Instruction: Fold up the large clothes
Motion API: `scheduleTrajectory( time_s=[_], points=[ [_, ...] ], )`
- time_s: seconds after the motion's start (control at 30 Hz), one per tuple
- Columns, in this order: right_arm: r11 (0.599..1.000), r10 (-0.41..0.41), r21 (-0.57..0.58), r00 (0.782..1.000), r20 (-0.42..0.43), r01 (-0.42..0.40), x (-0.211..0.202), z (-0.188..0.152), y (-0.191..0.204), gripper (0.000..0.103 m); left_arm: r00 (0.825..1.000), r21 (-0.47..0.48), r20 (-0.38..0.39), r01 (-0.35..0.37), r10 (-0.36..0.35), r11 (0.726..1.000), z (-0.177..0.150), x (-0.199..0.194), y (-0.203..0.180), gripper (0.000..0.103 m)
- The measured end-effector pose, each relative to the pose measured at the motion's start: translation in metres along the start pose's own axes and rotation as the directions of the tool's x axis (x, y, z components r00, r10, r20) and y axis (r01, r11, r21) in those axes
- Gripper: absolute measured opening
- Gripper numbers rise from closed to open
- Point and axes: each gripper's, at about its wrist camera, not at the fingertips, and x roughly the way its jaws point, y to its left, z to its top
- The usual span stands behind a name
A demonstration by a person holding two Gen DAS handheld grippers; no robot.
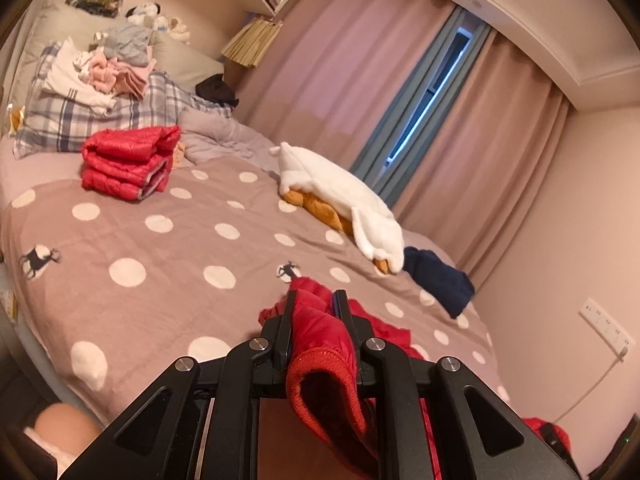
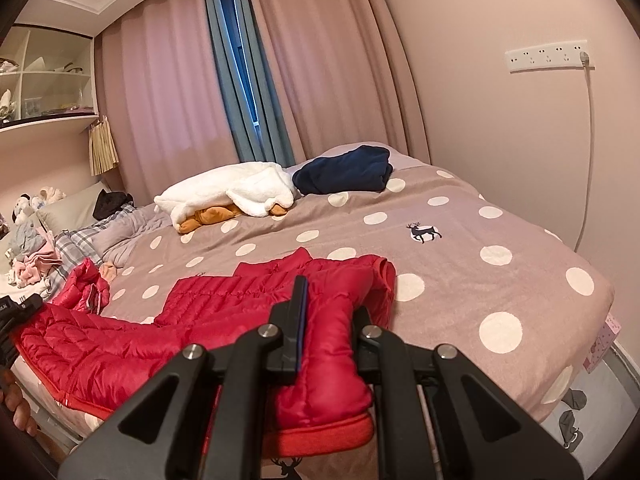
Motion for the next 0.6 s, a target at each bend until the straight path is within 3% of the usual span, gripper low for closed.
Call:
scheduleTrajectory(
  time_s=[0.27, 0.6],
  points=[
    [1.000, 0.001, 0.011, 1.000, 0.019, -0.002, -0.009, 0.001, 0.001, 0.011, 0.999, 0.011, 0.030, 0.019, -0.020, 1.000, 0.000, -0.011, -0.005, 0.013],
    [1.000, -0.006, 0.020, 1.000, 0.003, 0.006, -0.008, 0.001, 0.002, 0.012, 1.000, 0.008, 0.012, 0.011, -0.011, 1.000, 0.003, -0.004, -0.006, 0.013]
  ],
)
